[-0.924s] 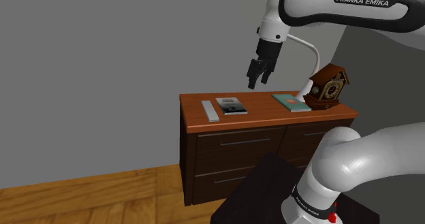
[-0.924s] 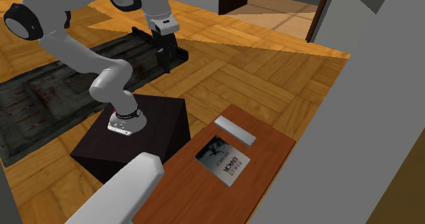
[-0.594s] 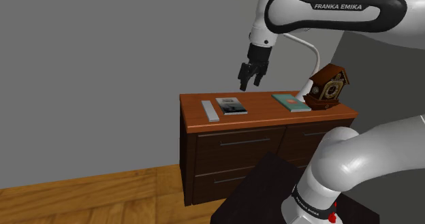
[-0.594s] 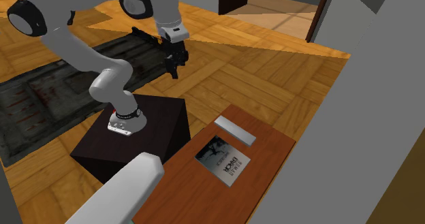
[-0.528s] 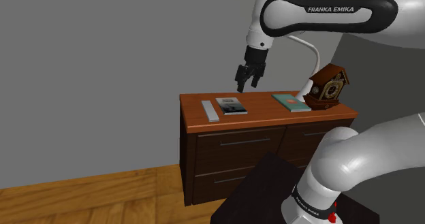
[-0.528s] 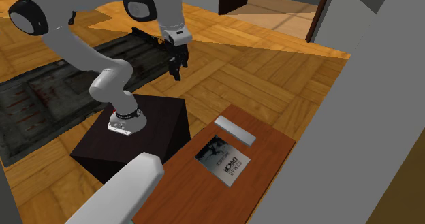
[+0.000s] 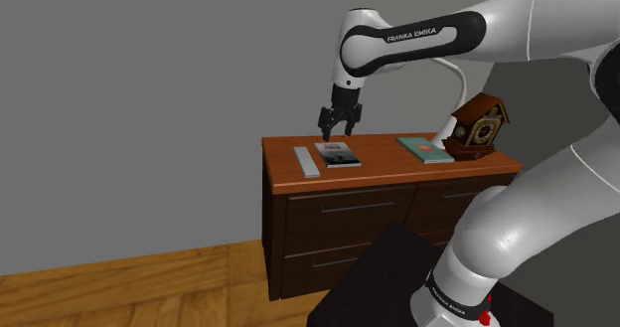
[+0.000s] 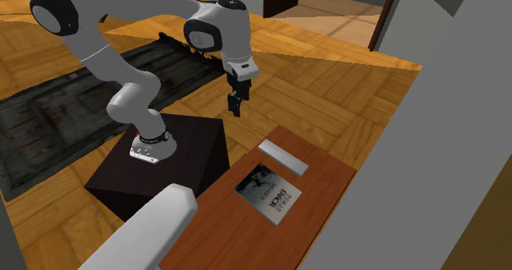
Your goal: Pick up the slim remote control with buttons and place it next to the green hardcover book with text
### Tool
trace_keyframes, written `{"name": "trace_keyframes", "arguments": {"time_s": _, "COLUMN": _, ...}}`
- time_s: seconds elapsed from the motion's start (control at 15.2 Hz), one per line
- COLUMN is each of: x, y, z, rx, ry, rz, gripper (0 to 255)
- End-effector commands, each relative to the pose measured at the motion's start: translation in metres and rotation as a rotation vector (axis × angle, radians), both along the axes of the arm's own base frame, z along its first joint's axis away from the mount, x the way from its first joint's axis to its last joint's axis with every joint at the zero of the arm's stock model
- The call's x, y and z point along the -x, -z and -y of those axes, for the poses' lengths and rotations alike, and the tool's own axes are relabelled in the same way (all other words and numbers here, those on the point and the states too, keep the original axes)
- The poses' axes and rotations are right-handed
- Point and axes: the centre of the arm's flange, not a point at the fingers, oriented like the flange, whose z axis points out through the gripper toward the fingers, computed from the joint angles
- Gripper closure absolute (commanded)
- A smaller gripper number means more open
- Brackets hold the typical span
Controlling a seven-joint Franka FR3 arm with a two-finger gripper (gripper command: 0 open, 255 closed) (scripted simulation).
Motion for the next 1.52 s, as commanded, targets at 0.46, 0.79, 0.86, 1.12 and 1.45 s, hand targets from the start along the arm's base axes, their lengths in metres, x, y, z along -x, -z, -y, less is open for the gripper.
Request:
{"name": "trace_keyframes", "arguments": {"time_s": 0.46, "x": -0.093, "y": 0.075, "z": 0.026, "rx": 0.007, "ry": 0.111, "rz": -0.011, "gripper": 0}}
{"name": "trace_keyframes", "arguments": {"time_s": 0.79, "x": -0.142, "y": 0.115, "z": 0.046, "rx": 0.010, "ry": 0.173, "rz": -0.018, "gripper": 0}}
{"name": "trace_keyframes", "arguments": {"time_s": 0.86, "x": -0.152, "y": 0.124, "z": 0.051, "rx": 0.011, "ry": 0.185, "rz": -0.020, "gripper": 0}}
{"name": "trace_keyframes", "arguments": {"time_s": 1.12, "x": -0.173, "y": 0.147, "z": 0.061, "rx": 0.012, "ry": 0.212, "rz": -0.023, "gripper": 0}}
{"name": "trace_keyframes", "arguments": {"time_s": 1.45, "x": -0.173, "y": 0.174, "z": 0.061, "rx": 0.012, "ry": 0.212, "rz": -0.023, "gripper": 0}}
